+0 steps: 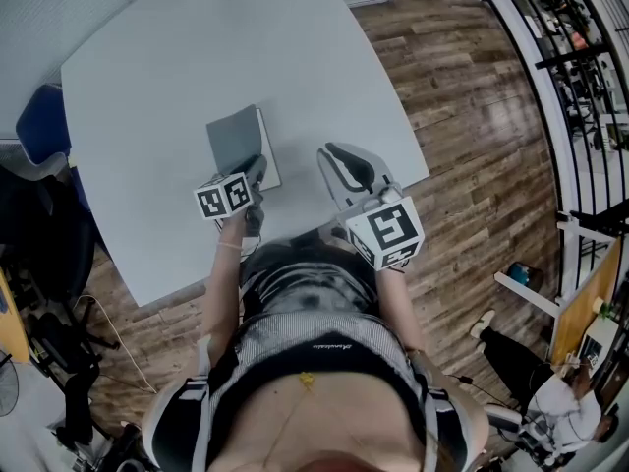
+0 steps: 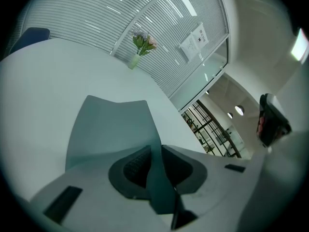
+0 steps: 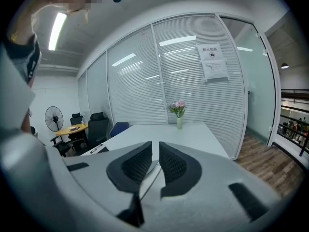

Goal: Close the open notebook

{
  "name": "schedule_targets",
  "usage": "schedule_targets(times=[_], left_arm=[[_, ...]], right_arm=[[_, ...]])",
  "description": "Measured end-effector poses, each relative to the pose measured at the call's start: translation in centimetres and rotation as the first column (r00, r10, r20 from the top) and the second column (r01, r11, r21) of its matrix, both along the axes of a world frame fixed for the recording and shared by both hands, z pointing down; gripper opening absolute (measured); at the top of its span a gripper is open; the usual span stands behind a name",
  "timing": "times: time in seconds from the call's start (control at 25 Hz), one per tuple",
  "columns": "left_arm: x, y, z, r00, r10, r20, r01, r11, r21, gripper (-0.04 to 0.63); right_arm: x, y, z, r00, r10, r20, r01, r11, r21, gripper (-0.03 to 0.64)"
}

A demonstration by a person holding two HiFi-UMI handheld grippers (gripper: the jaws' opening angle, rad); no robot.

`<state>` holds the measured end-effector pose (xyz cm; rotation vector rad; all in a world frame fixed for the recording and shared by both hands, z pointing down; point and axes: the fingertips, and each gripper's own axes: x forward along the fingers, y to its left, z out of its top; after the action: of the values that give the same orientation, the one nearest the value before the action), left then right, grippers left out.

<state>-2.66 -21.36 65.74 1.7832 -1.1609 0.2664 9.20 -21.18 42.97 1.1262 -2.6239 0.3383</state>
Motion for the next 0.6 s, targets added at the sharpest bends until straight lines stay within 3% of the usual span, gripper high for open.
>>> schedule_targets(times=[0.32,0.6], left_arm=[[0.1,-0.5,0.4,0.998,-0.016,0.059,0.017,1.000,-0.018,0.073],[1.4,-0.3,2.0,1.000,-0.012,0.012,0.012,0.999,-0.040,0.090]], right_arm=[[0.5,-0.1,0.4,1.000,0.006,-0.004,-0.006,1.000,-0.010,0.048],[0.5,-0.2,0.5,1.000,0.010,-0.002,-0.010,1.000,-0.015,0.048]])
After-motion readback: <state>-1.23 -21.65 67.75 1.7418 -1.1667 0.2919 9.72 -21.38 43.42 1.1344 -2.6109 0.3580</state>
